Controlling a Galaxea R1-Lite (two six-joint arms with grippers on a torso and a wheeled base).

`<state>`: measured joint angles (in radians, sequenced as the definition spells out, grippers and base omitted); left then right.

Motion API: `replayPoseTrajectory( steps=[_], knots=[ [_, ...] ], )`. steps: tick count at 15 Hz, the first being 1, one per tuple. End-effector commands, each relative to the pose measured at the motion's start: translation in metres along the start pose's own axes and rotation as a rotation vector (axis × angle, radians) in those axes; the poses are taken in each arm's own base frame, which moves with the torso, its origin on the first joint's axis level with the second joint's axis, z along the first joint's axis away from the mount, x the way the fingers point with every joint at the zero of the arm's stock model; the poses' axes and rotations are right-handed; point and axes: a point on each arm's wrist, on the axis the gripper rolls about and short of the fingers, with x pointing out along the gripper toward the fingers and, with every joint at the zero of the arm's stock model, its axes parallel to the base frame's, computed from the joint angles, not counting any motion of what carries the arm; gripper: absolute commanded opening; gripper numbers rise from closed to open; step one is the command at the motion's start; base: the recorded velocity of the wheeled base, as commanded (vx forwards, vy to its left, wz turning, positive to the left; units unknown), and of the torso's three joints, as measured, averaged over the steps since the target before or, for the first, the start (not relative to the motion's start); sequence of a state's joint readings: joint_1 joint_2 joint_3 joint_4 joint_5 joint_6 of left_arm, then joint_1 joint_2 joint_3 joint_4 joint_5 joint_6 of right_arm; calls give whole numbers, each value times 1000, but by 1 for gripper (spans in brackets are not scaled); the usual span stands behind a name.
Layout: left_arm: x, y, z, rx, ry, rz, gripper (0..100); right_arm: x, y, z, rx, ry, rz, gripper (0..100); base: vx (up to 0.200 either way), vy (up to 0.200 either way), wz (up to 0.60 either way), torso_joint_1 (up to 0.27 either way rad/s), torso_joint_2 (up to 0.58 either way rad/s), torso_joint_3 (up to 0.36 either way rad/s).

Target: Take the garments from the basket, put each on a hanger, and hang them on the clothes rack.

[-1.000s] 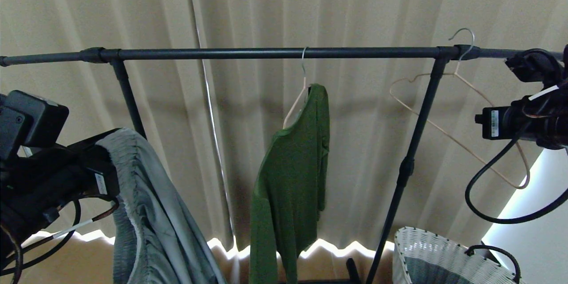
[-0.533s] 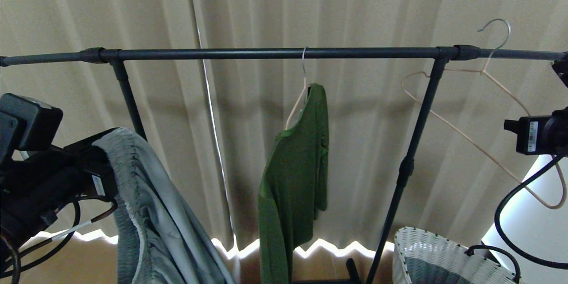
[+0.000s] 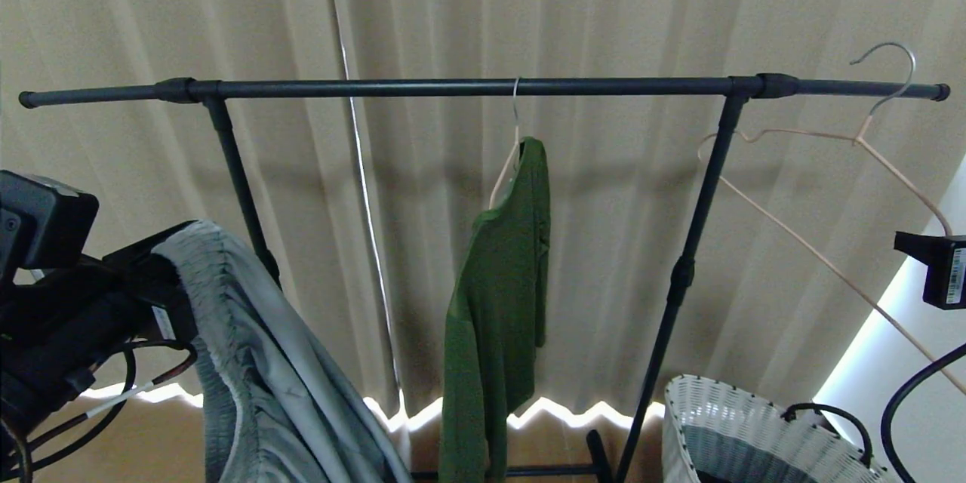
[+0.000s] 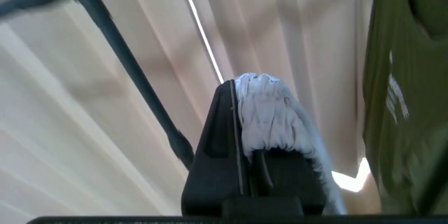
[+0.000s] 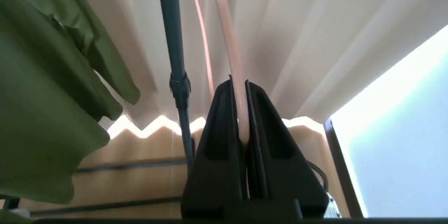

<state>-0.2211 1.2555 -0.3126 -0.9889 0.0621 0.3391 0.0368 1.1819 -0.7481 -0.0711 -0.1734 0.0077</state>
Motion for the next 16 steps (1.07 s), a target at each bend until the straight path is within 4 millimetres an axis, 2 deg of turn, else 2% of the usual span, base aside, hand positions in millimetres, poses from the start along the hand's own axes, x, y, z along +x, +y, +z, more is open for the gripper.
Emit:
replayPoseTrajectory(
  steps=[1,7,11,14,16],
  knots=[
    [0,0,-1,0,3,0,0,-1,0,-6,-3,14,0,0,-200,0,0,-12,-2,7],
    [0,0,-1,0,7,-2,0,0,0,-16,-8,48,-2,0,-200,0,0,-1,2,5],
    [-3,-2,-6,3,22,-10,0,-5,-1,-30,-13,73,0,0,0,0,0,0,0,0],
    [-4,-5,-13,0,54,-21,0,-12,-3,-50,-20,113,-1,0,0,0,0,0,0,0],
    [6,-6,-15,-1,79,-23,0,-17,-3,-65,-26,141,8,0,0,0,0,0,0,0]
  ],
)
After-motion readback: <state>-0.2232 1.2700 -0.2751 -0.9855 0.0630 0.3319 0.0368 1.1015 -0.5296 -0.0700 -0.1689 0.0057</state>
